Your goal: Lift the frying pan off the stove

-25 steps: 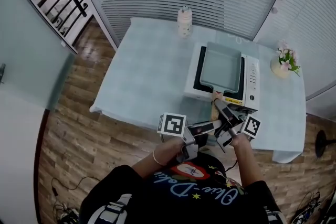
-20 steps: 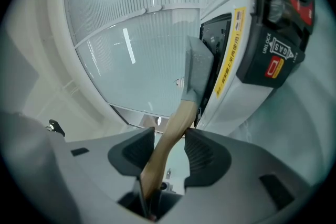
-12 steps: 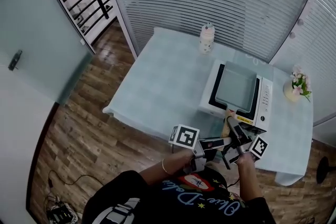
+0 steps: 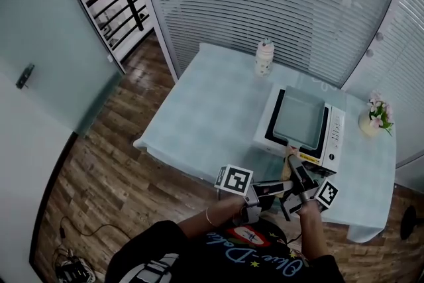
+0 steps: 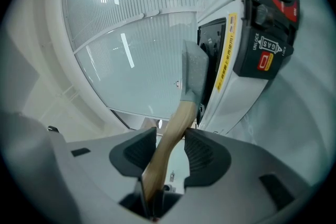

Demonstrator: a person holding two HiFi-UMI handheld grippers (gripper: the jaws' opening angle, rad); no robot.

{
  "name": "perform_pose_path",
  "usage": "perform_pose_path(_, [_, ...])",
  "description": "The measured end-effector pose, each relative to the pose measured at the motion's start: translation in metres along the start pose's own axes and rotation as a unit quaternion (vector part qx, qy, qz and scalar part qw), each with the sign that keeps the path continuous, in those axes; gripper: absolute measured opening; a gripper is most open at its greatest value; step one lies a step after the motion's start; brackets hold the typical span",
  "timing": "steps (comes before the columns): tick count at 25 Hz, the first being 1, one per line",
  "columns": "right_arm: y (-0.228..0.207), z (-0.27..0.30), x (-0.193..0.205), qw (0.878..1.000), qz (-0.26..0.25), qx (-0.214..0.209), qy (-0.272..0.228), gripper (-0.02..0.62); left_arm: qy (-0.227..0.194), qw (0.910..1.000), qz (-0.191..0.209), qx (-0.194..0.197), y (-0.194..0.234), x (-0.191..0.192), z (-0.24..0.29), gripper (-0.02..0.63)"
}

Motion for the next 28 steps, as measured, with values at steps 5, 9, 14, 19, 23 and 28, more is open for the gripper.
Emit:
perform_pose_path(5, [0.01,0.003,0.0,1.0,-0.017,-0.005,0.004,0.155,-0.001,0.9998,0.02,0.004,-0.009,0.0,-0.002,0.123])
perform_pose_path(9, [0.021,0.004,0.001,1.0,-0.027,-0.008,0.009,0.155,-0.003,0.9994,0.033,0.009,-0.018,0.001,-0.001,0.123])
perform_pose_path(14, [0.034,0.007,0.004,0.999,-0.048,-0.012,0.011,0.156,-0.003,0.9989,0.044,0.016,-0.031,0.004,-0.005,0.123])
perform_pose_path(19, [0.047,0.013,0.002,0.998,-0.063,-0.022,0.018,0.155,-0.009,0.9987,0.045,0.021,-0.04,0.002,-0.006,0.123])
perform_pose_path(23, [0.053,0.011,0.003,0.997,-0.065,-0.028,0.011,0.155,-0.004,0.9974,0.07,0.014,-0.045,0.002,-0.005,0.123])
perform_pose_path(28, [0.059,0.008,0.002,0.997,-0.068,-0.028,0.007,0.155,-0.001,0.9975,0.068,0.017,-0.051,0.003,-0.002,0.123])
Point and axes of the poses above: the fingertips, and each gripper's own axes: z forward along the fingers, y to its left, x out of its underside, the point moved 8 cm from there along -z, backward along the fingers, and after that the axes turned 8 degrees about y, right-handed, at the moved point
